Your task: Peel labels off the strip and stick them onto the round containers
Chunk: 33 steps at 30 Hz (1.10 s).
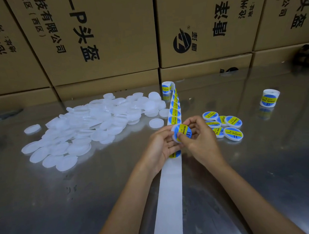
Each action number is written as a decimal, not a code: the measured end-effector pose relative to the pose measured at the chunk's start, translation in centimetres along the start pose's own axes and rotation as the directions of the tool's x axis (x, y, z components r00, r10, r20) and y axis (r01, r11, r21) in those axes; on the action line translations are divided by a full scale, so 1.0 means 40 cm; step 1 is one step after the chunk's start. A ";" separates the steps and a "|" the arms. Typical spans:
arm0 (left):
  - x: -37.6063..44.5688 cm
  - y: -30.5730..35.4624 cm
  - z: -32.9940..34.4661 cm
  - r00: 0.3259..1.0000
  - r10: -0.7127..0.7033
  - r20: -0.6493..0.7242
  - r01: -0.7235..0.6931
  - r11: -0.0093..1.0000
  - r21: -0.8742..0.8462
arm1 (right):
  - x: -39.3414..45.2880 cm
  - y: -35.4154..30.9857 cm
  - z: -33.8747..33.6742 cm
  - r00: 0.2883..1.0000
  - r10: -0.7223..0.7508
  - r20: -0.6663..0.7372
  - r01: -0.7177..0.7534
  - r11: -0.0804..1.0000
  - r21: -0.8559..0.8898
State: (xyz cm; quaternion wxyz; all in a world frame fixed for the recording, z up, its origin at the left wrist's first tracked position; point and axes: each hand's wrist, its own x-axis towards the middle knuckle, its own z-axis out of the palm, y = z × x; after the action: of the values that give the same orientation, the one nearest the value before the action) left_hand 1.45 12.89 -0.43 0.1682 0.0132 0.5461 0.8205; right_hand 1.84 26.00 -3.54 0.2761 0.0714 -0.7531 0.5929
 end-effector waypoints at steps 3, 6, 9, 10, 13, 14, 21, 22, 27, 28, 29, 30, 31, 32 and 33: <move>-0.001 -0.001 0.001 1.000 0.019 -0.017 -0.019 1.000 0.021 | 0.000 0.007 0.000 1.000 -0.010 -0.022 0.008 0.996 -0.094; 0.000 0.000 0.000 0.999 0.029 -0.034 -0.029 1.000 -0.005 | 0.002 0.015 -0.002 0.997 -0.024 -0.070 0.008 0.976 -0.219; 0.000 0.002 0.002 0.999 0.020 -0.035 -0.021 0.998 -0.055 | 0.003 0.015 -0.004 0.997 -0.035 -0.074 0.016 0.971 -0.240; 0.000 0.001 0.002 0.999 0.012 -0.035 -0.015 0.996 -0.091 | 0.003 0.013 -0.005 0.997 -0.025 -0.076 0.006 0.972 -0.234; -0.002 0.003 0.001 1.000 0.002 -0.015 -0.004 0.981 -0.195 | 0.000 0.009 -0.004 0.995 0.055 -0.086 -0.075 0.967 -0.245; -0.003 0.003 0.002 1.000 -0.001 -0.002 0.001 0.976 -0.218 | -0.002 0.009 -0.003 0.993 0.084 -0.082 -0.103 0.957 -0.272; -0.003 -0.001 0.001 0.998 0.017 0.068 -0.001 0.973 -0.230 | -0.009 0.005 -0.012 0.994 0.060 -0.086 -0.096 0.858 -0.505; -0.003 -0.002 0.000 0.998 0.027 0.062 -0.014 0.981 -0.194 | -0.010 0.005 -0.011 0.996 0.053 -0.078 -0.086 0.854 -0.514; 0.005 -0.006 0.001 1.000 0.013 0.003 -0.013 0.996 -0.083 | -0.007 0.014 -0.016 0.998 0.018 -0.058 -0.045 0.859 -0.510; 0.005 -0.006 0.003 1.000 0.022 -0.004 -0.023 0.999 -0.037 | -0.005 0.017 -0.019 0.998 0.001 -0.057 -0.029 0.866 -0.499; 0.005 -0.006 0.004 0.999 0.046 -0.012 -0.046 0.998 0.031 | -0.004 0.019 -0.021 0.998 -0.014 -0.056 -0.015 0.871 -0.491; 0.004 -0.008 0.002 0.996 0.082 -0.017 -0.080 0.991 0.109 | -0.003 0.022 -0.022 0.998 -0.028 -0.051 0.000 0.873 -0.488; 0.003 -0.009 -0.002 0.992 0.123 -0.008 -0.120 0.976 0.182 | -0.002 0.025 -0.023 0.998 -0.039 -0.039 0.015 0.873 -0.488; 0.002 -0.010 -0.008 0.987 0.158 0.018 -0.158 0.958 0.238 | -0.002 0.028 -0.024 0.999 -0.046 -0.021 0.030 0.876 -0.481; 0.001 -0.010 -0.014 0.982 0.181 0.052 -0.188 0.944 0.270 | -0.002 0.029 -0.023 0.999 -0.045 0.001 0.041 0.888 -0.458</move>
State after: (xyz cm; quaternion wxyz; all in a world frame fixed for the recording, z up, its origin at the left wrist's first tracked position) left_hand 1.41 12.53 -1.04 0.0946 0.0983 0.6482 0.7492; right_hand 1.73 27.18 -4.44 0.3016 0.0181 -0.8686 0.3927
